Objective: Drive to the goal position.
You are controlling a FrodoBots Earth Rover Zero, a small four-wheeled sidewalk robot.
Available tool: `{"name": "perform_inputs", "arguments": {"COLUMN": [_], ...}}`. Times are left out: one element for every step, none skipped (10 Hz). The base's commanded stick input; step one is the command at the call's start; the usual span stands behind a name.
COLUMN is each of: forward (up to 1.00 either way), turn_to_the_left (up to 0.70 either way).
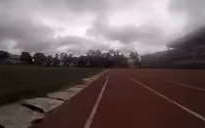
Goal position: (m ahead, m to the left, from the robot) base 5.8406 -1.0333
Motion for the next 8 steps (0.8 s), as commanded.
{"name": "perform_inputs", "arguments": {"forward": [0.7, 0.7, 0.7, 0.7, 0.7, 0.7, 0.7, 0.7], "turn_to_the_left": [0.0, 0.0, 0.0, 0.0, 0.0, 0.0, 0.0, 0.0]}}
